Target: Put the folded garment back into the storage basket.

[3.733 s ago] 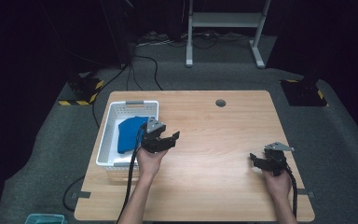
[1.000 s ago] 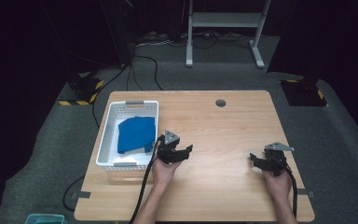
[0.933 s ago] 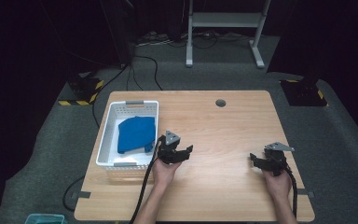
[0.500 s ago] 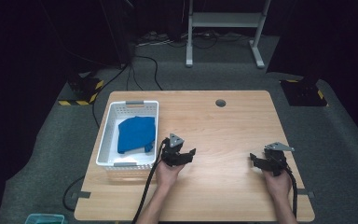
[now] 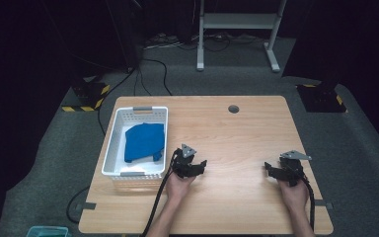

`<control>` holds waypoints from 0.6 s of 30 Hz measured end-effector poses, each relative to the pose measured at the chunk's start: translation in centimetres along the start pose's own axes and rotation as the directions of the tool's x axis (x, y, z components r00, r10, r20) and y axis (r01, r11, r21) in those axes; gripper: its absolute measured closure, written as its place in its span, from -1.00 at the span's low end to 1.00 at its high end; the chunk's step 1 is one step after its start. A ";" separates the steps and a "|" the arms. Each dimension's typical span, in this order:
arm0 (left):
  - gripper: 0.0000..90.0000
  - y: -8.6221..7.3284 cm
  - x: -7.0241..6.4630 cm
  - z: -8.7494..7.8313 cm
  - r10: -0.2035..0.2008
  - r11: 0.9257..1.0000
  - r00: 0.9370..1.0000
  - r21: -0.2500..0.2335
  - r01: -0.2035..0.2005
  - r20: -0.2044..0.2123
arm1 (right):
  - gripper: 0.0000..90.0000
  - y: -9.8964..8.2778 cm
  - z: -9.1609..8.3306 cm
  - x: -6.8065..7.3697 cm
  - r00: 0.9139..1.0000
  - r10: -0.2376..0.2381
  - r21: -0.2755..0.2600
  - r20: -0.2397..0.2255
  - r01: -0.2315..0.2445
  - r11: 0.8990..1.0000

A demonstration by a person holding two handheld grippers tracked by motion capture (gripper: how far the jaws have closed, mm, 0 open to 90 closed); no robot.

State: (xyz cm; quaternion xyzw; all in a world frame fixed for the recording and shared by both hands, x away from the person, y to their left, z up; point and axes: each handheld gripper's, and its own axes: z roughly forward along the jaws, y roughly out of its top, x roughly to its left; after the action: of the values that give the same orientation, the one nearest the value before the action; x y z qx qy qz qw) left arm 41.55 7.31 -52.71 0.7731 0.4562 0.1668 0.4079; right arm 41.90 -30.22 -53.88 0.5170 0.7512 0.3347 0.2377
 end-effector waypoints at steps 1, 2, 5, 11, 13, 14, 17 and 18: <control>-0.18 0.0 0.0 0.1 -0.001 1.000 1.000 0.002 0.001 -0.001 | -0.33 0.0 0.0 0.0 1.000 0.000 0.000 0.000 0.000 1.000; -0.18 -0.1 0.1 0.2 -0.004 1.000 1.000 0.002 0.004 0.000 | -0.33 0.0 0.0 0.0 1.000 0.000 0.000 0.000 0.000 1.000; -0.18 -0.2 0.2 0.4 -0.018 1.000 1.000 -0.002 0.018 -0.001 | -0.33 0.0 0.0 0.0 1.000 0.000 0.000 0.000 0.000 1.000; -0.17 -0.6 0.3 0.9 -0.023 1.000 0.999 -0.002 0.023 -0.024 | -0.33 0.0 0.0 0.0 1.000 0.000 0.000 0.000 0.000 1.000; -0.17 -0.7 0.4 1.0 -0.023 1.000 0.999 -0.001 0.023 -0.028 | -0.33 0.0 0.0 0.0 1.000 0.000 0.000 0.000 0.000 1.000; -0.17 -0.7 0.4 1.1 -0.026 1.000 0.999 -0.001 0.026 -0.033 | -0.33 0.0 0.0 0.0 1.000 0.000 0.000 0.000 0.000 1.000; -0.17 -0.7 0.5 1.1 -0.023 1.000 0.999 0.002 0.023 -0.044 | -0.33 0.0 0.0 0.0 1.000 0.000 0.000 0.000 0.000 1.000; -0.17 -0.7 0.5 1.1 -0.020 1.000 0.999 0.010 0.021 -0.046 | -0.33 0.0 0.0 0.0 1.000 0.000 0.000 0.000 0.000 1.000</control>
State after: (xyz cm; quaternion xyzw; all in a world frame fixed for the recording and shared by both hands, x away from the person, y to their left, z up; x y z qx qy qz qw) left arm 42.18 7.39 -53.99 0.7664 0.4741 0.1780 0.3951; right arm 41.90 -30.22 -53.88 0.5170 0.7511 0.3347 0.2378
